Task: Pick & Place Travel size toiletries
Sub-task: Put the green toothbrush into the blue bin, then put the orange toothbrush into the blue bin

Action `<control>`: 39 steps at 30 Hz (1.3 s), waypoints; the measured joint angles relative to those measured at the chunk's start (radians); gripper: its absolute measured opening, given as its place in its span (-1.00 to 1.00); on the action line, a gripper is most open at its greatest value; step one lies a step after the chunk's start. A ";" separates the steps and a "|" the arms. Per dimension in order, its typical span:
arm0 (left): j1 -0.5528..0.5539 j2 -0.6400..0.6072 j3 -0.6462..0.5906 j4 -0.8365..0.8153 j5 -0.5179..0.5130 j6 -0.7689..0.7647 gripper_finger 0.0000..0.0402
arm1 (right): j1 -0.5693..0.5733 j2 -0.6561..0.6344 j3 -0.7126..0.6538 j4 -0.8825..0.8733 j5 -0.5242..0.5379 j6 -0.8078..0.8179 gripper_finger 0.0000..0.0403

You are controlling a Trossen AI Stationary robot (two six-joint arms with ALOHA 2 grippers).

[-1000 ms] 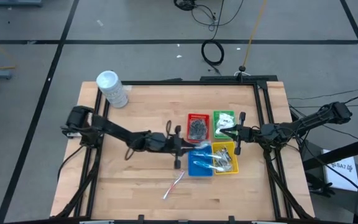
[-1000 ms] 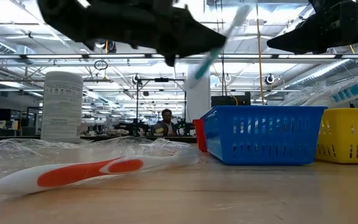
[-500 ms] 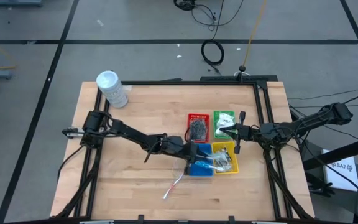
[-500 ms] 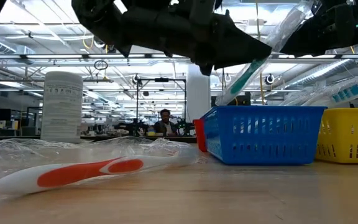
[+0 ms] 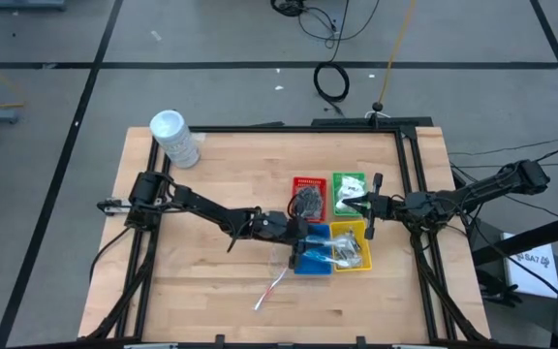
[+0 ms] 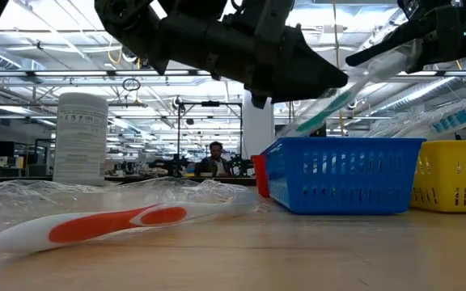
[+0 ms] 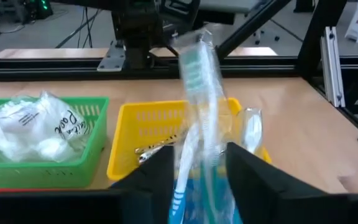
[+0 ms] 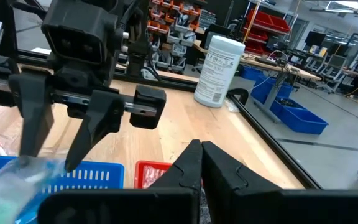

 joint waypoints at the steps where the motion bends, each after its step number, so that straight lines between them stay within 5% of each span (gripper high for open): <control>1: 0.001 0.000 0.000 0.000 0.000 0.000 -0.25 | 0.000 0.000 0.000 0.000 0.000 0.000 -1.00; 11: 0.003 0.000 0.000 0.015 -0.029 -0.005 0.28 | 0.000 0.000 0.000 0.000 0.000 0.000 -1.00; 17: 0.003 -0.002 0.000 -0.030 -0.055 0.004 0.41 | 0.000 0.000 0.000 0.000 0.000 0.000 -1.00; 23: -0.003 -0.117 0.000 -0.290 -0.074 -0.014 0.42 | 0.000 0.000 0.000 -0.003 0.000 0.000 -1.00; 33: -0.116 -0.288 -0.001 -1.041 -0.102 -0.458 0.30 | 0.000 0.000 -0.001 -0.008 -0.001 -0.010 -1.00; 39: -0.208 -0.242 0.000 -0.913 0.077 -0.660 0.25 | 0.000 0.000 -0.001 -0.002 -0.001 -0.017 -1.00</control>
